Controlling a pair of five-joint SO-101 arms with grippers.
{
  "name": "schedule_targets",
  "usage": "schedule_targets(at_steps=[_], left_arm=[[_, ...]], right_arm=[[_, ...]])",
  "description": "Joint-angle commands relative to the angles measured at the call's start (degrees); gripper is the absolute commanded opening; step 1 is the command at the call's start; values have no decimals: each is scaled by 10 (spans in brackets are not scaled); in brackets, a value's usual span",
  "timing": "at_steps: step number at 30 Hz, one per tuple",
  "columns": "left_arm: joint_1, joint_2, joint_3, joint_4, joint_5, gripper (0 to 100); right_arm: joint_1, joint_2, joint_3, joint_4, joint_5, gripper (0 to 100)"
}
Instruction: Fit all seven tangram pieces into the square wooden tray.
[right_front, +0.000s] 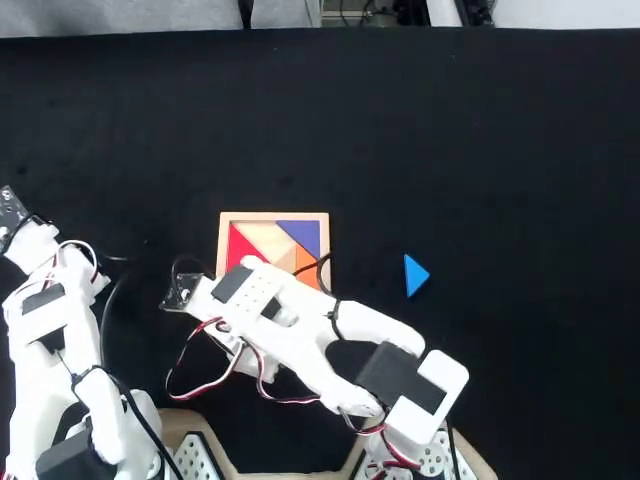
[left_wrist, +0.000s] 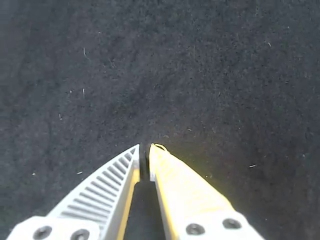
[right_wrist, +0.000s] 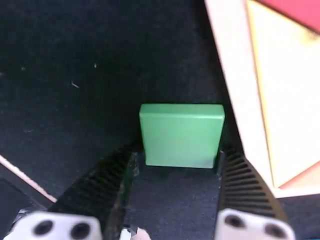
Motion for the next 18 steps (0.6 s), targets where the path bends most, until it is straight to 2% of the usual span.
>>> schedule_targets(at_steps=[1,12,18], left_arm=[[-5,-17,-37,3,8,51],[-5,-17,-38,3,8,51],[-4,-17,-38,3,8,51]], right_arm=[[-10,-22,-22,1,7,244],[-36,-22,-24,15,24,245],[-14,-22,-55,19,22,244]])
